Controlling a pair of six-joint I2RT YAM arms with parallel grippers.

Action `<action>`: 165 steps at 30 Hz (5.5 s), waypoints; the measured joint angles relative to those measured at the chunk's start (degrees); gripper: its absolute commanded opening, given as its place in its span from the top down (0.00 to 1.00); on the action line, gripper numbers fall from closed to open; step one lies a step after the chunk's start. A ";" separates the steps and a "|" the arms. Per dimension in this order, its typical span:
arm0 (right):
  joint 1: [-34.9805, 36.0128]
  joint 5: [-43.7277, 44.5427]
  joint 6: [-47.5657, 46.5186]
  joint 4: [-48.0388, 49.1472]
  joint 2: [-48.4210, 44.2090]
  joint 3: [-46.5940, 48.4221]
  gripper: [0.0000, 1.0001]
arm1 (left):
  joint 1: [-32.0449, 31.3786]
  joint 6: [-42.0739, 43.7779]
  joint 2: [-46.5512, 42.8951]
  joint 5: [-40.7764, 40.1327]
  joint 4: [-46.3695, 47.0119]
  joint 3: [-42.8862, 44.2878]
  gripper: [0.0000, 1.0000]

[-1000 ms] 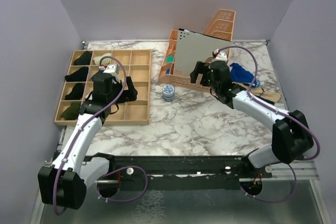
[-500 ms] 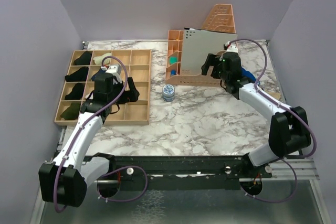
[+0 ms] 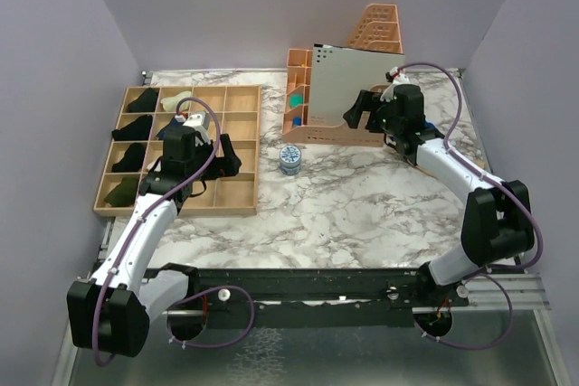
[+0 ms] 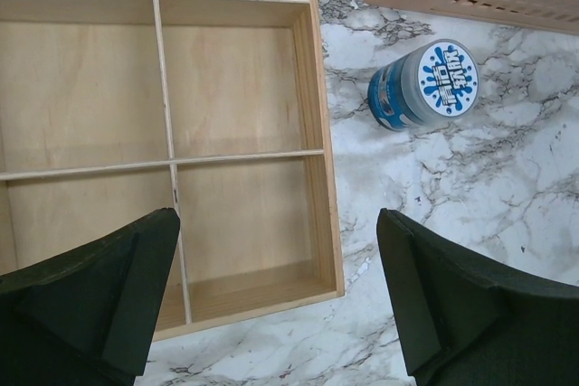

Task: Roll the underwear
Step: Pick up the underwear from the corner of the board, then flatten out the underwear at the center of the board.

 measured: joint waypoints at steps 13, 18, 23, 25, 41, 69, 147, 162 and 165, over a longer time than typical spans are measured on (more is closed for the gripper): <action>3.10 -1.36 0.57 -1.14 0.28 -0.28 0.00 | 0.00 0.00 0.02 0.07 0.11 -0.31 0.01; 3.32 -3.58 -1.79 -5.55 -2.97 0.31 0.00 | 0.00 0.00 0.09 0.33 0.22 -0.31 0.01; 3.30 -2.62 -3.72 -7.87 -16.31 -4.79 0.00 | 0.00 -0.02 0.09 0.46 0.31 -0.31 0.01; 3.32 2.73 -3.76 -8.61 -22.01 -8.33 0.07 | 0.00 0.00 0.09 0.46 0.31 -0.28 0.01; -22.86 12.09 5.05 -13.64 -2.23 -6.29 0.23 | 0.00 0.00 -0.04 0.83 0.31 -0.28 0.01; -27.34 10.54 9.20 -14.69 10.80 6.34 1.00 | 0.04 1.03 -0.02 2.19 0.35 -0.28 0.01; -19.06 -40.72 -5.01 -47.63 -34.40 -5.60 0.96 | -22.56 2.19 52.61 -8.33 14.36 32.98 0.01; 14.62 -28.98 -8.50 -48.63 -11.98 6.10 0.57 | -21.68 -1.46 21.53 -8.37 12.66 24.48 0.01; 17.46 -26.53 -8.63 -45.59 -1.95 9.16 0.41 | -19.21 -3.98 13.55 -11.76 12.22 19.19 0.01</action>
